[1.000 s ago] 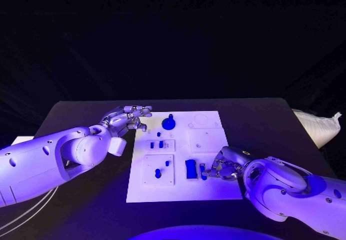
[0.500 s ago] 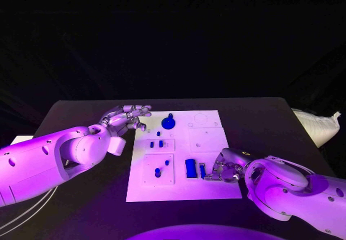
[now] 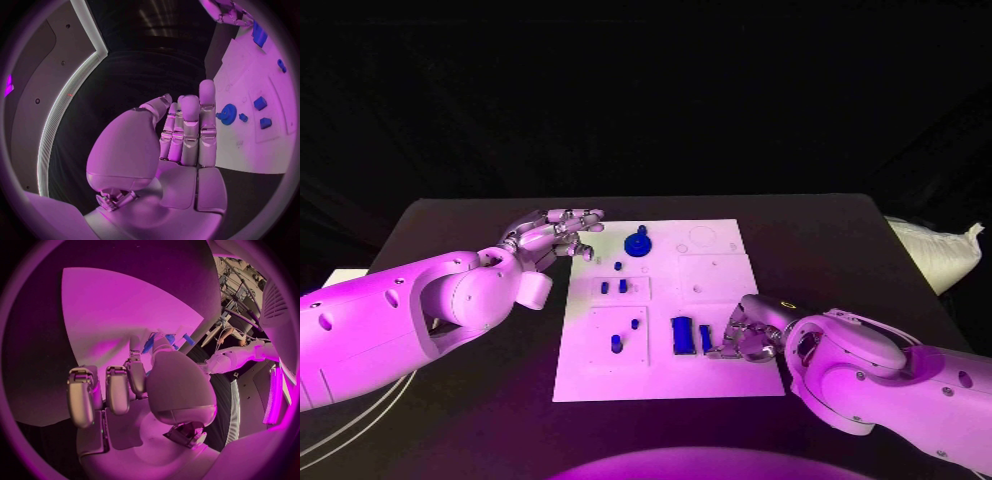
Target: Assemble the parts on the task board
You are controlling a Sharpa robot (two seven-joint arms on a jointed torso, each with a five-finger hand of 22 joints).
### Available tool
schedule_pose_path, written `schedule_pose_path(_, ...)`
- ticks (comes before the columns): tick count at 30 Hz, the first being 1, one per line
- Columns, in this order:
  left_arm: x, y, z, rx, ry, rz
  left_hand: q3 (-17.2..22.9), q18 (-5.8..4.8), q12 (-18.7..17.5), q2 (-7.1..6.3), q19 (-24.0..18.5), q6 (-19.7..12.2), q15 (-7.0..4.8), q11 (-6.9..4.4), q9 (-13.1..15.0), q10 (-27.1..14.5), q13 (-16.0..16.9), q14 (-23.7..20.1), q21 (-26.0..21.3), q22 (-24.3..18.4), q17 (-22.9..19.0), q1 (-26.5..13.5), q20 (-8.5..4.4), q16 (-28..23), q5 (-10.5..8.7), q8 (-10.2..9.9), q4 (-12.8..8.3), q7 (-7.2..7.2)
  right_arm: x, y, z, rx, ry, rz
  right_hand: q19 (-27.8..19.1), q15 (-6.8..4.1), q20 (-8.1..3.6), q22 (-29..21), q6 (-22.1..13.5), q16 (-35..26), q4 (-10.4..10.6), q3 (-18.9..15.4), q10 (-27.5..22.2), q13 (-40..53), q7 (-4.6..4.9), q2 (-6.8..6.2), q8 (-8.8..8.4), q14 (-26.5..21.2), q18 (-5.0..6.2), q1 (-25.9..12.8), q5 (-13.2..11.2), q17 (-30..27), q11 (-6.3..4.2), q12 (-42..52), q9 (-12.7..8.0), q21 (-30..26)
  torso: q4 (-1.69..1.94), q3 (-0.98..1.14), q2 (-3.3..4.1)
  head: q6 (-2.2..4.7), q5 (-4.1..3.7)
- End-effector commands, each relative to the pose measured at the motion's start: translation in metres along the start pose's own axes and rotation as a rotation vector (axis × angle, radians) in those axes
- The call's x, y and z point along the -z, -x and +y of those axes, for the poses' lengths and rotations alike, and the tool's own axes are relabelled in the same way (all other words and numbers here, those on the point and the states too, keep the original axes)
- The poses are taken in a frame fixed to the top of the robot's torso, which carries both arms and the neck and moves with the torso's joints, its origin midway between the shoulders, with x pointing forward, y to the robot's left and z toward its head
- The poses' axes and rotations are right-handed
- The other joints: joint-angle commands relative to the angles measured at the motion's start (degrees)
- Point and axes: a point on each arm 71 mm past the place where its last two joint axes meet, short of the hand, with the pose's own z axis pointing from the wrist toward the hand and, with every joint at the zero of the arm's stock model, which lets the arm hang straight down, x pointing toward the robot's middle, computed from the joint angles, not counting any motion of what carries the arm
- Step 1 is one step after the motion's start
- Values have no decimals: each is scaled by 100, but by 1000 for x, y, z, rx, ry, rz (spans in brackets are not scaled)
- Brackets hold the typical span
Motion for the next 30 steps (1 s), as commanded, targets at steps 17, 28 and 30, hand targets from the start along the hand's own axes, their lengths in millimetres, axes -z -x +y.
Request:
schedule_pose_path(17,0,-2,0,-3,-2,22,-38,105,22,50,23,-43,-4,9,-1,-29,8,-38,-21,-8,-6,-1,2,17,20,37,4,14,-3,-3,3,-19,23,28,468,-18,-36,1378,-81,-45,-49,-226,169,479,13,-71,9,440,-71,149,3,692,-14,-71,49,-26,-13,5,-7,22,1)
schedule_pose_path(28,0,-2,0,-3,-2,22,-42,105,33,57,21,-47,-2,9,-2,-41,7,-50,-28,-12,-29,1,3,8,20,41,3,14,-1,3,4,-81,53,-48,458,-8,-26,1368,-95,-56,6,-333,157,470,22,-89,7,437,-67,122,-109,681,-5,-101,67,-38,-2,4,1,34,-5)
schedule_pose_path(30,0,-2,0,-3,-2,22,-42,105,33,57,21,-47,-2,9,-2,-41,7,-50,-28,-12,-29,1,3,8,20,41,3,14,-1,5,3,-89,53,-65,460,-7,-25,1370,-93,-56,23,-339,157,472,21,-67,9,437,-68,115,-96,680,-5,-99,71,-36,-2,5,0,37,-4)
